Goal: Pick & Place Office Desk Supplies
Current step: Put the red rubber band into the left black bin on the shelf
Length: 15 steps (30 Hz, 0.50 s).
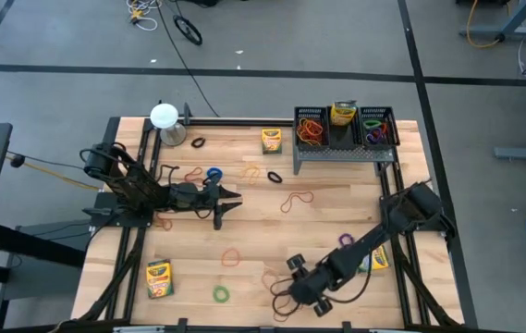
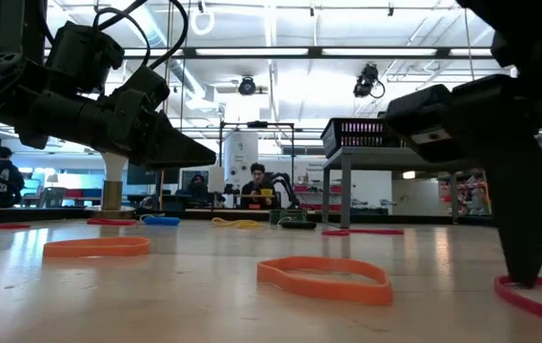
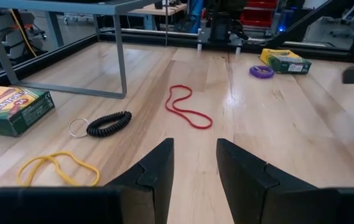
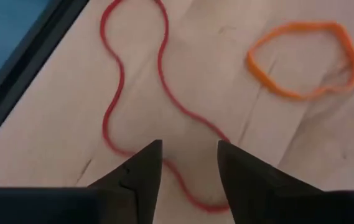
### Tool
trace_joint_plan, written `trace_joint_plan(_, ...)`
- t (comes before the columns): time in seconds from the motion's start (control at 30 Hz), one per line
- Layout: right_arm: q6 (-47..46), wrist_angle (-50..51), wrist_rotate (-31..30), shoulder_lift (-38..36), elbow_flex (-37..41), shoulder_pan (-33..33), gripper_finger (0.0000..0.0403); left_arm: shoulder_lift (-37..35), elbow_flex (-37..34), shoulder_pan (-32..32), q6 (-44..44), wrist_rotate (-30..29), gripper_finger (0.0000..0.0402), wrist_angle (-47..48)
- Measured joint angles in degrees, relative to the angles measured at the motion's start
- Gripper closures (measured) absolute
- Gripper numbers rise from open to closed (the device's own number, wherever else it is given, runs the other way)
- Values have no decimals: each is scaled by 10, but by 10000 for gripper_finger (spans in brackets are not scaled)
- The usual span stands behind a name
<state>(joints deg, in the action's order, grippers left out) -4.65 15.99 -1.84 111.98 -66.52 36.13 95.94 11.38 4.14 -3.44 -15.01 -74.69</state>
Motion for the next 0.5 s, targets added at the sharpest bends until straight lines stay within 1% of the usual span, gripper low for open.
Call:
trace_joint_plan(0.1, 5, 1, -14, 14, -17, 1, 249, 0, 0, 0, 0, 0, 271, 0)
trace_joint_plan(0.3, 14, 2, -28, 12, -27, -3, 258, 0, 0, 0, 0, 0, 271, 0)
trace_joint_plan(0.5, 36, 0, 31, 29, -26, -20, 261, 0, 0, 0, 0, 0, 271, 0)
